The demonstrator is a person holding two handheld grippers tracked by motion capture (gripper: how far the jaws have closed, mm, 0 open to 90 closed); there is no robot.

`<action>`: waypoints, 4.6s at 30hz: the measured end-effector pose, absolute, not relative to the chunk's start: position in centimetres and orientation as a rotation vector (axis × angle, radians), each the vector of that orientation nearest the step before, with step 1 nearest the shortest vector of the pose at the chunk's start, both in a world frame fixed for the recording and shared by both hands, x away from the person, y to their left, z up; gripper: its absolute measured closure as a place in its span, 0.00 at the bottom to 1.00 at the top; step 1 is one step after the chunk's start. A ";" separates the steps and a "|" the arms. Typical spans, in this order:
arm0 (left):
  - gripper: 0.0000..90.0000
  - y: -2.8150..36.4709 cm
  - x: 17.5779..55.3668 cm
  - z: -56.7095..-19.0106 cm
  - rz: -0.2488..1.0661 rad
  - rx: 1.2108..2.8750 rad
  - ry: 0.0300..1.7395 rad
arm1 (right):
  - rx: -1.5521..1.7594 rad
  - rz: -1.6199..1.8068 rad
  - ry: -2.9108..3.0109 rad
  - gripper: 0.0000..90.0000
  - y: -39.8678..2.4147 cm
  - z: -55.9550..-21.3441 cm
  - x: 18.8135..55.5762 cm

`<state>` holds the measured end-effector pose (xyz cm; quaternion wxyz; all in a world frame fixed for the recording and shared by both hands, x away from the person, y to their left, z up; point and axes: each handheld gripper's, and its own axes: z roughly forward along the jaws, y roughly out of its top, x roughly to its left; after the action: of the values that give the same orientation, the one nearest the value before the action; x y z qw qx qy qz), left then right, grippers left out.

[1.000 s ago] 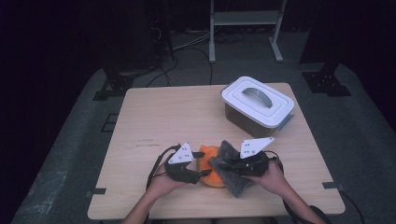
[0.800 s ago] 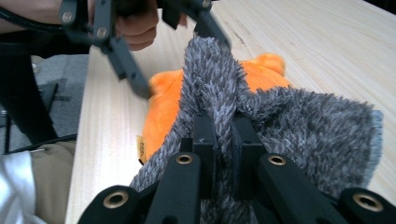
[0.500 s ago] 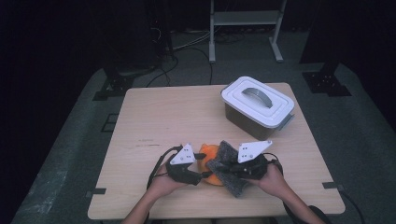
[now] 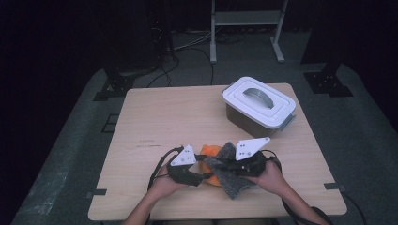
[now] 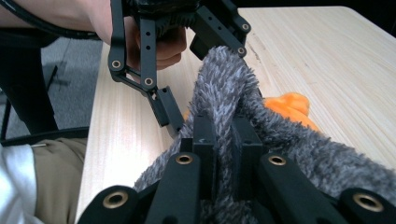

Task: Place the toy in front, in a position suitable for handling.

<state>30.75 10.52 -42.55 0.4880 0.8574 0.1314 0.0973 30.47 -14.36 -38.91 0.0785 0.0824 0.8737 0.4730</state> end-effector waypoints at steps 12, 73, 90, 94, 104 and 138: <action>0.40 10.5 30.7 -42.6 0.238 2.078 0.306 | 0.402 1.402 2.654 0.91 -18.4 -40.6 30.5; 0.40 10.8 29.9 -42.3 0.237 2.052 0.272 | 0.315 1.421 2.686 0.91 -14.8 -40.1 31.6; 0.41 10.7 29.4 -42.3 0.261 2.075 0.210 | 0.346 1.369 2.710 0.91 -14.6 -38.5 33.9; 0.32 12.0 29.5 -41.8 0.292 2.049 0.265 | 0.368 1.362 2.712 0.91 -14.8 -39.5 33.6; 0.36 10.6 30.0 -42.4 0.233 2.073 0.290 | 0.342 1.421 2.690 0.91 -15.8 -38.2 32.6; 0.40 10.9 30.9 -43.0 -0.044 2.127 0.498 | 0.410 1.524 2.684 0.91 -16.3 -40.9 30.5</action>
<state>30.86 10.91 -42.96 0.4605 0.8641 0.2023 -0.0177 30.55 -16.26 -40.94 0.0140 0.1318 0.8619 0.4895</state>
